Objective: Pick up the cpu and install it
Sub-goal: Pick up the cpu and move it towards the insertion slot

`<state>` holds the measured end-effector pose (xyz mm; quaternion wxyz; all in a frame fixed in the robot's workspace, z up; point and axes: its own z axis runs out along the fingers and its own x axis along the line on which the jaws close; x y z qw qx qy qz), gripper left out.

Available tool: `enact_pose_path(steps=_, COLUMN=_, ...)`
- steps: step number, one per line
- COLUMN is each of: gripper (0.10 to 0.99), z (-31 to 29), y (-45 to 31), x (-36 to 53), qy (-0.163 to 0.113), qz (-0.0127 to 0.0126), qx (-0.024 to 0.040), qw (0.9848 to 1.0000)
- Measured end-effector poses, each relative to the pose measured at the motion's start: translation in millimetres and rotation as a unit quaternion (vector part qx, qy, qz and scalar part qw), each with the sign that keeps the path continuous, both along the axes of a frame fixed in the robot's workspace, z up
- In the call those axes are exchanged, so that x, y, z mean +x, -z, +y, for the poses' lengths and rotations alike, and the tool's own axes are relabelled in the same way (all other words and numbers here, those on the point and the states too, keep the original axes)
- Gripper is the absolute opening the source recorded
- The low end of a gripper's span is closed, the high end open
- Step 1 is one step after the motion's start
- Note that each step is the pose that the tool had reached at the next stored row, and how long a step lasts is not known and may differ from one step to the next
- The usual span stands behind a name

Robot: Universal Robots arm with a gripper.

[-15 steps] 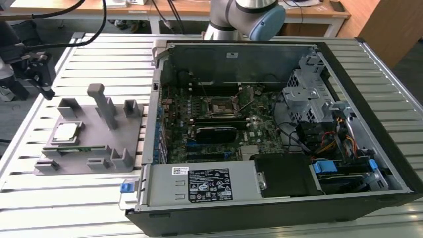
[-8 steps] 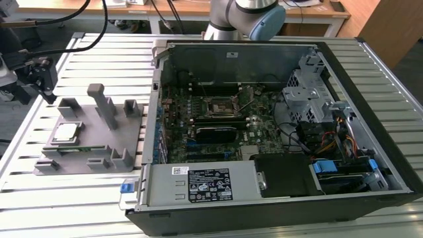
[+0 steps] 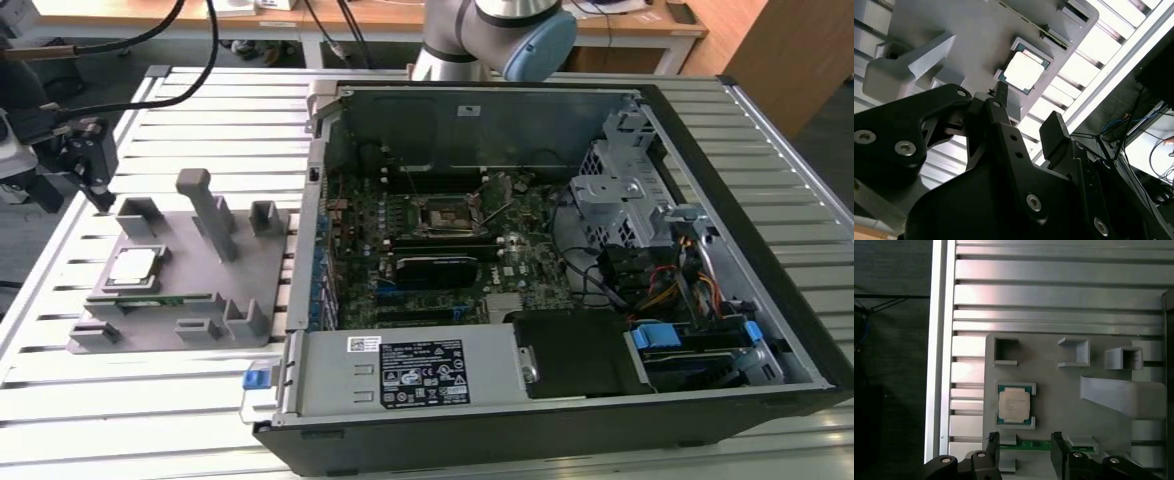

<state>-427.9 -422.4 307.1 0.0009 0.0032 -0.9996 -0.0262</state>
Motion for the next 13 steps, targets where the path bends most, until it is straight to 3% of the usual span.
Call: enact_pose_path(steps=13, gripper=0.529, z=-3.0, y=23.2, x=4.6, qy=0.0, qz=0.0001, qx=-0.0013, qw=1.0)
